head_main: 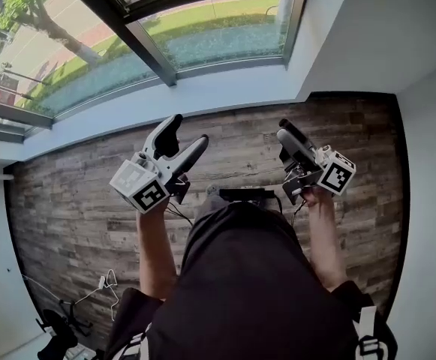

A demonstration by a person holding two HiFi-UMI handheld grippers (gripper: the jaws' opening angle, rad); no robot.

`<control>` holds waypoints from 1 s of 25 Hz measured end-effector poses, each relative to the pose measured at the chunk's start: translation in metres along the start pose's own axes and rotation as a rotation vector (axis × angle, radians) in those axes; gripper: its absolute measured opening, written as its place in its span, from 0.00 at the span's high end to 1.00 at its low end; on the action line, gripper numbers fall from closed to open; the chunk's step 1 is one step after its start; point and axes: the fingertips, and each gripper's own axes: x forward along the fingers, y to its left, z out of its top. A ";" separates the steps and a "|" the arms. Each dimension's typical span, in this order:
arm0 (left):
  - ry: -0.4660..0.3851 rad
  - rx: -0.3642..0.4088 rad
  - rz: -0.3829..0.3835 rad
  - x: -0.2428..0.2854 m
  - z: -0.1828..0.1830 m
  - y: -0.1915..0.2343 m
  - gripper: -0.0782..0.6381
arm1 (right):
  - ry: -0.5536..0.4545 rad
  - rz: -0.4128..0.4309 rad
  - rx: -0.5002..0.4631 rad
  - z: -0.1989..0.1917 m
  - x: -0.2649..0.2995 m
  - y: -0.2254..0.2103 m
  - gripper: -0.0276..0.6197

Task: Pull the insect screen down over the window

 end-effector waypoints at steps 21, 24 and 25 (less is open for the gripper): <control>-0.144 -0.115 -0.049 -0.062 0.011 0.046 0.34 | 0.124 -0.079 -0.068 -0.065 0.050 0.001 0.78; -0.152 -0.124 -0.069 -0.064 0.014 0.049 0.34 | 0.134 -0.091 -0.118 -0.064 0.053 0.009 0.78; -0.151 -0.130 -0.077 -0.064 0.013 0.048 0.34 | 0.139 -0.097 -0.139 -0.064 0.053 0.012 0.78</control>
